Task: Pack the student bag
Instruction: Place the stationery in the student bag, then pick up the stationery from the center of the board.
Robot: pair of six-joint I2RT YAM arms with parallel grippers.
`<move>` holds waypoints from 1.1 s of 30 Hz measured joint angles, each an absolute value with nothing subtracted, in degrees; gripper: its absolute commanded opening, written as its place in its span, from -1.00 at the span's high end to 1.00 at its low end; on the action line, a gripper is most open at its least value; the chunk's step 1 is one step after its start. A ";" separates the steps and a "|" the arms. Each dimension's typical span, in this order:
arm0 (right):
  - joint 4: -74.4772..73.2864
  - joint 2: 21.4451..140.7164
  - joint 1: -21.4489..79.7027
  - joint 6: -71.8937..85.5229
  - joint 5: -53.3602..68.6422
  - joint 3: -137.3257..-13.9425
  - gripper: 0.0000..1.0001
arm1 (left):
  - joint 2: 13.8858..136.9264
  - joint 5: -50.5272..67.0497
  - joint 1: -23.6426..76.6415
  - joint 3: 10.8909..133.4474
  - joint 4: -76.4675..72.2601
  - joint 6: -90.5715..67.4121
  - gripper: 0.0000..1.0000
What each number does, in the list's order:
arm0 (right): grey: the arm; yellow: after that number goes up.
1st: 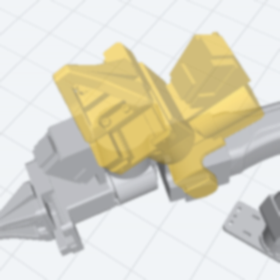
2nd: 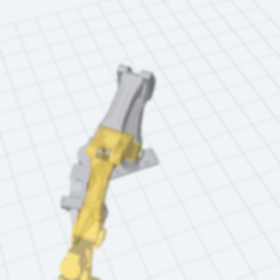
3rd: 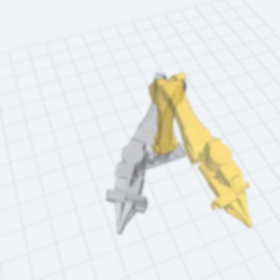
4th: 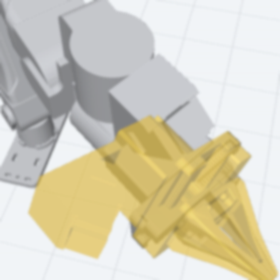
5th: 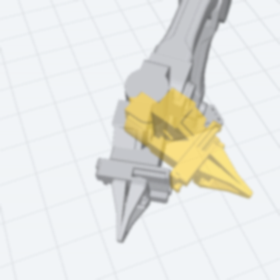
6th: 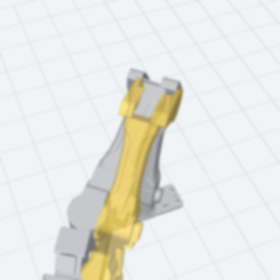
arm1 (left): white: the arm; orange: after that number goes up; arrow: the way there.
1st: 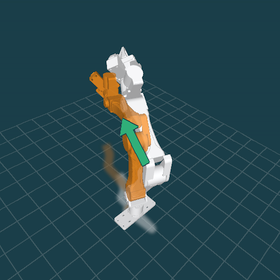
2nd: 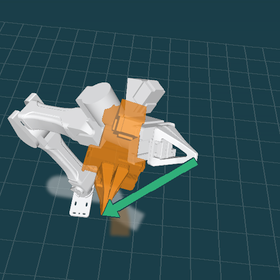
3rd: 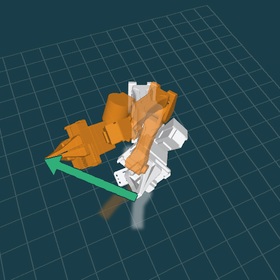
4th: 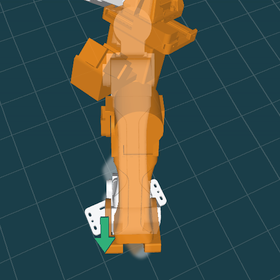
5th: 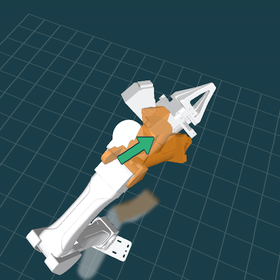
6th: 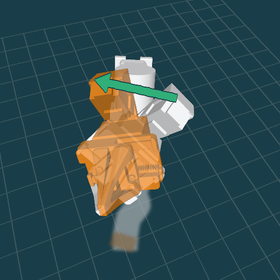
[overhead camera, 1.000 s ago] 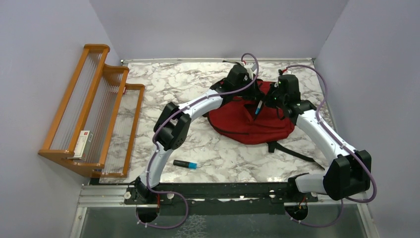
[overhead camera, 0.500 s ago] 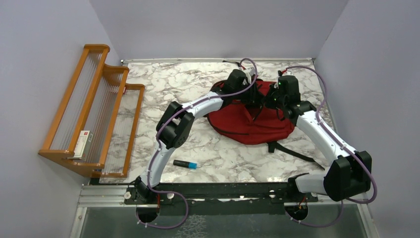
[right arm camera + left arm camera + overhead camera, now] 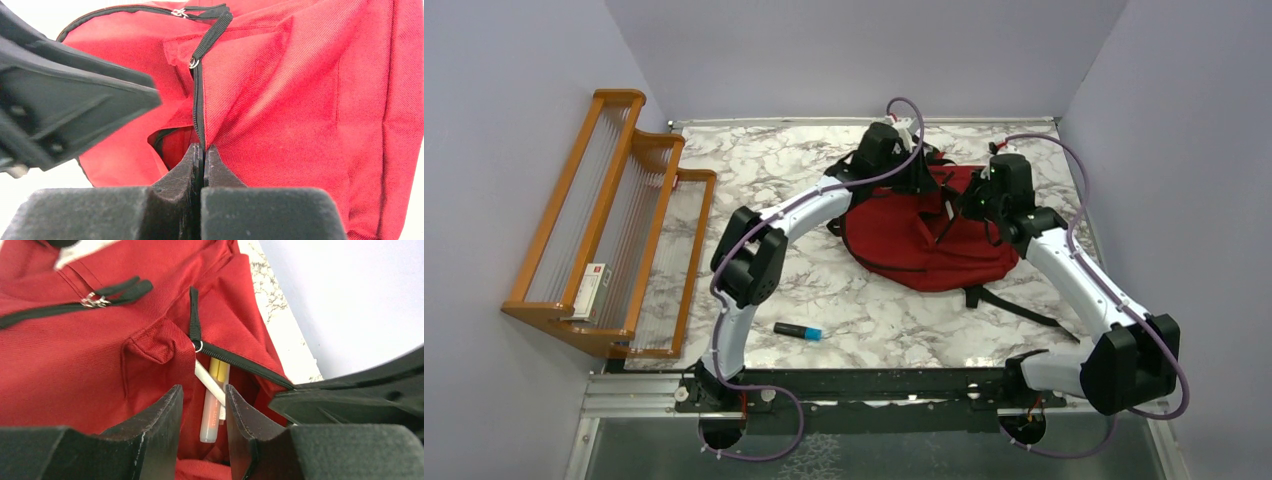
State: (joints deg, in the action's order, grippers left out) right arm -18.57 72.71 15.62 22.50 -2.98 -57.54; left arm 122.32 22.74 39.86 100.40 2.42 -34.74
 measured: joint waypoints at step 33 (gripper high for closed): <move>-17.63 67.68 15.64 22.94 -3.11 -51.40 0.99 | 61.28 -18.48 37.08 48.82 40.80 -58.26 -0.30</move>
